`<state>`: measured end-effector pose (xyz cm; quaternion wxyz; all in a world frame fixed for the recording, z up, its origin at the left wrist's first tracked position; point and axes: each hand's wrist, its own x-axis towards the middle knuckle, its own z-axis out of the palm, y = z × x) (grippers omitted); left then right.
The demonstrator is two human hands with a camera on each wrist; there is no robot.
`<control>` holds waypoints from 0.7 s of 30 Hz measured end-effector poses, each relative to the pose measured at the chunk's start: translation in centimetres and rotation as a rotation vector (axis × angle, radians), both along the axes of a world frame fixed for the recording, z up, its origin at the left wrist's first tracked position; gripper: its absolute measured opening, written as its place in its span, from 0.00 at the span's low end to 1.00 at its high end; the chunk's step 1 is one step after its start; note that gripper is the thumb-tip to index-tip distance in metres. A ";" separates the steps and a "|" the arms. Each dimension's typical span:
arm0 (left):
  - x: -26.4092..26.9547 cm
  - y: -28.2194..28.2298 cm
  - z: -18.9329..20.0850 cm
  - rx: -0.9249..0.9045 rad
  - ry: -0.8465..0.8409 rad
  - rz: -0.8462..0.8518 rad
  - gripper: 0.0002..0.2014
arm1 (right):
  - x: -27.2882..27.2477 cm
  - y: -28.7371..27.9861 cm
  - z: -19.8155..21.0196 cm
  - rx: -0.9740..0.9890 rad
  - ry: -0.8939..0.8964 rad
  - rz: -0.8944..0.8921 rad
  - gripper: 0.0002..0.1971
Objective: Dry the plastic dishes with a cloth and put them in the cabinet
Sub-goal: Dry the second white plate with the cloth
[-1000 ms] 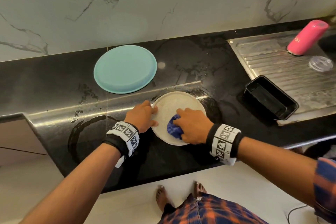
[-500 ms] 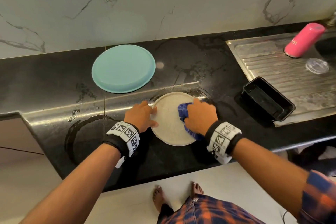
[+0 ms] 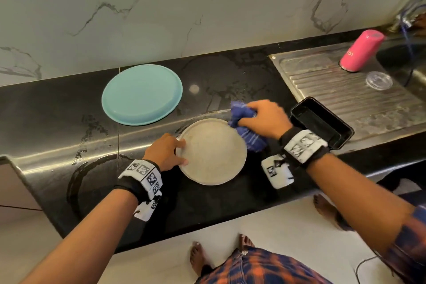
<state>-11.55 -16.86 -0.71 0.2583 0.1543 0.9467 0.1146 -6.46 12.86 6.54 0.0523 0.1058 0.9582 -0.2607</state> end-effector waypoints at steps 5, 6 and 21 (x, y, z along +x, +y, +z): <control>0.8 -0.8 -0.8 0.126 0.011 0.087 0.36 | 2.4 11.7 2.8 0.109 0.062 -0.169 0.10; 1.0 -0.8 -0.8 0.140 0.012 0.096 0.36 | 2.8 13.7 3.1 0.167 0.042 -0.202 0.12; 1.9 -0.1 -1.0 0.253 0.106 0.213 0.37 | 3.1 18.8 -2.2 0.170 -0.095 -0.188 0.27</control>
